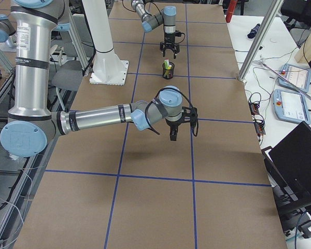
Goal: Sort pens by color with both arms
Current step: 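Grasp the blue marker in the pen cup with the left gripper, then lift the blue marker out of the cup with the left gripper, then lower the blue marker beside the cup and open the left gripper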
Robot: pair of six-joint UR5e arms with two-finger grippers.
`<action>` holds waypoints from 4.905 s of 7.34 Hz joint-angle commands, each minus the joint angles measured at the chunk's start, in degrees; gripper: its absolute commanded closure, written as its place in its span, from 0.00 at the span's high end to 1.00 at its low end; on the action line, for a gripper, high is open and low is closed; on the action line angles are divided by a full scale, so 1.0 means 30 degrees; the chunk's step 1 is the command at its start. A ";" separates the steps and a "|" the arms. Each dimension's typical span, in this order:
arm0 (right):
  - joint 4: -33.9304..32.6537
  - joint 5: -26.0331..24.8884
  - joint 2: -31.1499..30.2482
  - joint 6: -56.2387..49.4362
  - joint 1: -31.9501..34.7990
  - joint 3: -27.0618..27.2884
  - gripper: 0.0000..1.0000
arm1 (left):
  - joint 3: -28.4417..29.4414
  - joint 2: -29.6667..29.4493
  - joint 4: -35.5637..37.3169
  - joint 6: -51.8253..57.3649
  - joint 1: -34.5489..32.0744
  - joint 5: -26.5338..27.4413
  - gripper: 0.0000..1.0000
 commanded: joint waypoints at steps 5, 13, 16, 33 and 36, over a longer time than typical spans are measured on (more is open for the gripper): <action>0.0029 -0.0089 -0.0071 -0.0020 0.0001 -0.0027 0.99 | 0.0135 -0.0025 -0.0310 -0.0433 0.0303 0.0478 0.34; 0.0030 -0.0558 -0.0100 -0.0021 0.0001 0.0061 0.99 | -0.4248 0.0209 0.2050 -0.0229 -0.0866 0.0536 0.00; 0.0030 -0.0763 -0.0071 -0.0020 0.0001 0.0031 0.99 | -0.4437 -0.0520 0.2384 -0.0053 -0.1368 0.3332 0.00; 0.0059 -0.0647 -0.0130 0.0126 -0.0029 -0.0174 0.99 | 0.8481 -0.8082 0.0305 -0.0519 -0.0196 0.9940 0.00; 0.0059 -0.0646 -0.0130 0.0126 -0.0029 -0.0174 0.99 | 0.9183 -0.8490 0.0100 -0.0752 0.0243 0.9940 0.00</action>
